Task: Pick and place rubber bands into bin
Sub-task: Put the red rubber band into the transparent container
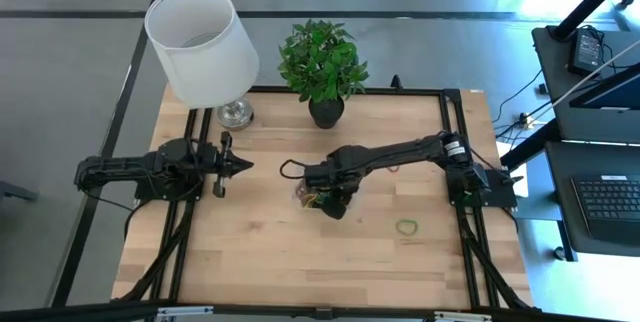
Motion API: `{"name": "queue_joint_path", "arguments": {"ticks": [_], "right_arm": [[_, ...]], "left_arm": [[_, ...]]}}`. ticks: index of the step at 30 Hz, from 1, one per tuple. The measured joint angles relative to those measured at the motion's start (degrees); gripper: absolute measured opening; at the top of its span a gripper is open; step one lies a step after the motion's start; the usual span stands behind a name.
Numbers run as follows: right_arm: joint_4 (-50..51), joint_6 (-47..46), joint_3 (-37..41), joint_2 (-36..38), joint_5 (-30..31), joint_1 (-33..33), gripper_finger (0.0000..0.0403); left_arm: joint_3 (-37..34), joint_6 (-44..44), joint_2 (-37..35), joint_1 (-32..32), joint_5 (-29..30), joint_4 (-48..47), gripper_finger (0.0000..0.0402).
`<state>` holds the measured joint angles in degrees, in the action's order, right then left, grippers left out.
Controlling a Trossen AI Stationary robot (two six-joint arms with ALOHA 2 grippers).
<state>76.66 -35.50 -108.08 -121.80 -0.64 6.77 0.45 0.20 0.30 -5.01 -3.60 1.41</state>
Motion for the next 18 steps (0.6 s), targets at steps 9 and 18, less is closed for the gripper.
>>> {"name": "queue_joint_path", "arguments": {"ticks": [9, 18], "right_arm": [[5.85, 11.41, -10.44, 0.72, 8.03, 1.03, 0.0126], [2.57, 15.19, -0.63, 12.41, 14.0, 1.0, 0.0079]], "left_arm": [[0.0, -1.89, 0.06, 0.02, 0.04, -0.02, 0.0007], [0.0, -1.98, 0.06, 0.02, 0.05, 0.02, 0.0008]]}}
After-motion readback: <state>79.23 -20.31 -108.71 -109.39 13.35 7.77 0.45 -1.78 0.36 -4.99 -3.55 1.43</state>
